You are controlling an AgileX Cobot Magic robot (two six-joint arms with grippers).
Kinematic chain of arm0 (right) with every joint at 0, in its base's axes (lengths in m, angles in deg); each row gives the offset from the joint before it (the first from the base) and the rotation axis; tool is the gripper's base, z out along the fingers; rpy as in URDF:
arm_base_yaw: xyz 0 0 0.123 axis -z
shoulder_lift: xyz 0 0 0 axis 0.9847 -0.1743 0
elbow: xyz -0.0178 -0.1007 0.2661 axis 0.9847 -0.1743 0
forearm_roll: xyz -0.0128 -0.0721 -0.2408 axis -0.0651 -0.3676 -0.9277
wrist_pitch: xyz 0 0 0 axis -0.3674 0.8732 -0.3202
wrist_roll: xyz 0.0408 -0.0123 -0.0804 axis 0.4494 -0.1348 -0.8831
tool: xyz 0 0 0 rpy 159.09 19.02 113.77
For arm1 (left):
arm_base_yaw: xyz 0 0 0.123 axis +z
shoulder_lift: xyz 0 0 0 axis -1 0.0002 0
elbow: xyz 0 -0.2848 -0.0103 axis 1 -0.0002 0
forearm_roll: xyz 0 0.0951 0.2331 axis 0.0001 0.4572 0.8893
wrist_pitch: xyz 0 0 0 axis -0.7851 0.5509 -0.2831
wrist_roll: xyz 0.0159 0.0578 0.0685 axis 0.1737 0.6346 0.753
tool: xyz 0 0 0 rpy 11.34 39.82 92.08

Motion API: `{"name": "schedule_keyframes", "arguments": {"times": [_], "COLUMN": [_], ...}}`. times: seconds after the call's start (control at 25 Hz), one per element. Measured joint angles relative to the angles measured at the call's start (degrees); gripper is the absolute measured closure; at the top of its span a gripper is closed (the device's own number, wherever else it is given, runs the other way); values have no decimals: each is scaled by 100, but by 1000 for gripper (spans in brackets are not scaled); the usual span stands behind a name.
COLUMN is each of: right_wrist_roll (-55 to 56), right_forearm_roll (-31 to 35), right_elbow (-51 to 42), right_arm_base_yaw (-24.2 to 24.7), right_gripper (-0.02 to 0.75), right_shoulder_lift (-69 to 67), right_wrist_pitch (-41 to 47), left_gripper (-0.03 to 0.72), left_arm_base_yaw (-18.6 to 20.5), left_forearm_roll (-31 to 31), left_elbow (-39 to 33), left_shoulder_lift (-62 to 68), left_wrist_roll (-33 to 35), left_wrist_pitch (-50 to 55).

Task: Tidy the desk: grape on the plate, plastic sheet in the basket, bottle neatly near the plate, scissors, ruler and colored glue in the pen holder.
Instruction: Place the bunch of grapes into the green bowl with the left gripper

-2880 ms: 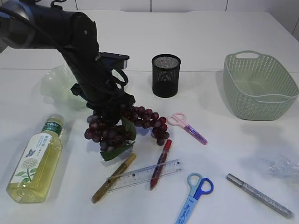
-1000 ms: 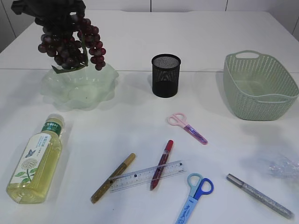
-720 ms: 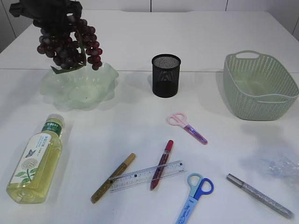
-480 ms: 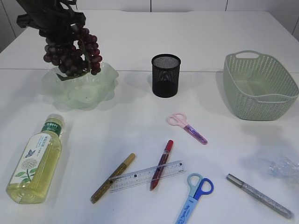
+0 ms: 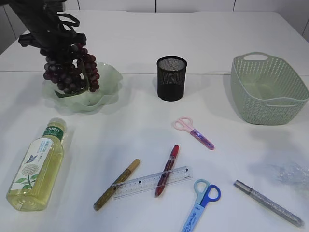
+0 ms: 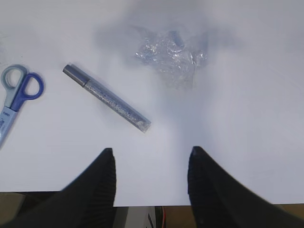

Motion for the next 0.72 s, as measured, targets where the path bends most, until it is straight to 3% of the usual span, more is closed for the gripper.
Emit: {"name": "schedule_keyframes", "arguments": {"times": [0.36,0.6,0.72], "right_wrist_roll": [0,0,0], "right_forearm_roll": [0,0,0], "right_elbow": [0,0,0], "right_arm_base_yaw": [0,0,0], "right_gripper": [341,341,341], "right_shoulder_lift": [0,0,0], "right_wrist_pitch": [0,0,0], "left_gripper": [507,281,204], "left_arm_base_yaw": [10,34,43], "left_forearm_roll": [13,-172,-220], "left_elbow": [0,0,3], "left_shoulder_lift": [143,182,203], "left_wrist_roll": [-22,-22,-22], "left_wrist_pitch": [-165,-376,-424]}}
